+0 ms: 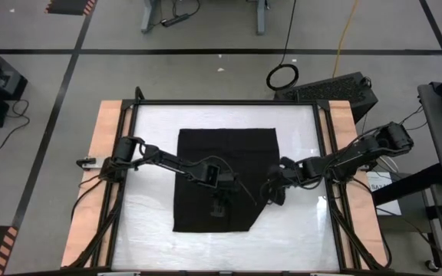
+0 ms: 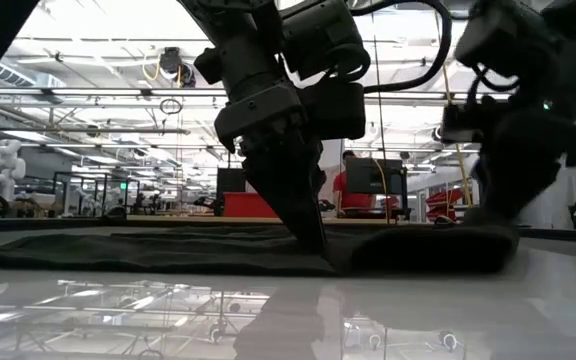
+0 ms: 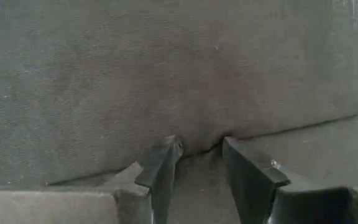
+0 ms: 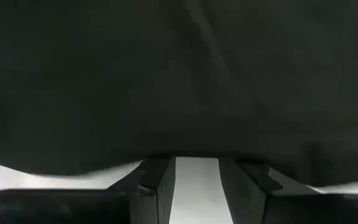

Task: Roll towel into tight, uniform cylinder
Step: Fold the black towel

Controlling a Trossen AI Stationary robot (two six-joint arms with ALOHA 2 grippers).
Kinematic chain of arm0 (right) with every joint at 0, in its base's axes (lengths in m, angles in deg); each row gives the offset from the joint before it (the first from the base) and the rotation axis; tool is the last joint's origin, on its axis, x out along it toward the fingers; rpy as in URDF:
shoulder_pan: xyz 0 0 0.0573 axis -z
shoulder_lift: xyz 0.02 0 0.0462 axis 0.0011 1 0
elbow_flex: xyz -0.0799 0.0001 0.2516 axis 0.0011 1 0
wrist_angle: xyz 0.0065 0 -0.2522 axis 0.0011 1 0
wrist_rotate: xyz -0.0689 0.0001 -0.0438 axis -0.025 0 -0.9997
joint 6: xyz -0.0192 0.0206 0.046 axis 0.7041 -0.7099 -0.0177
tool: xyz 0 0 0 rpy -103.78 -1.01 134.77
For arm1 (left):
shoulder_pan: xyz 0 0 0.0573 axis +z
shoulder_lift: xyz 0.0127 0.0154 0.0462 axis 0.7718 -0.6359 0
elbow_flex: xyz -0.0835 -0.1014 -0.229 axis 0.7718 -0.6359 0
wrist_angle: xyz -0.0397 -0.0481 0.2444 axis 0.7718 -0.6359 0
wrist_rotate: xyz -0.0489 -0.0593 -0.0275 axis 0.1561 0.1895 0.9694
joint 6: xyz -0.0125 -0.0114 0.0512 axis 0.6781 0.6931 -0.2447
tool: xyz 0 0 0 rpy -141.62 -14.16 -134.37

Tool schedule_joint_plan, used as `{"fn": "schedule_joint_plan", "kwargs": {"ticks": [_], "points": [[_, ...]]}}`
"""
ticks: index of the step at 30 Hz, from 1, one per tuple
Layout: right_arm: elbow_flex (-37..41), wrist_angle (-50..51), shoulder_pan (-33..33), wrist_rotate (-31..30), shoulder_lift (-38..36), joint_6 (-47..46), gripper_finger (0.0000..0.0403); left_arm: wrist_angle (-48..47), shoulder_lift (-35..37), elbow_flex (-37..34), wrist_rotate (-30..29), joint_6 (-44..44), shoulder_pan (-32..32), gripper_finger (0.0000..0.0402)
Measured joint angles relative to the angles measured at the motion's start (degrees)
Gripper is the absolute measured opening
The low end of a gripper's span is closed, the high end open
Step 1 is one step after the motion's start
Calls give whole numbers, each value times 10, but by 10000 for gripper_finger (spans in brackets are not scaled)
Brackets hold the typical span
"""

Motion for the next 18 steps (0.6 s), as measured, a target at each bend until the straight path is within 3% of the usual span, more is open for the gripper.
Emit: {"fn": "schedule_joint_plan", "kwargs": {"ticks": [8, 18], "points": [[1, -162, 0, 131, 0, 18, 114, -7, 0, 0, 0, 0, 9, 143], [-4, -189, 34, 132, 0, 9, 114, -25, 0, 0, 2, -25, 18, 143]]}}
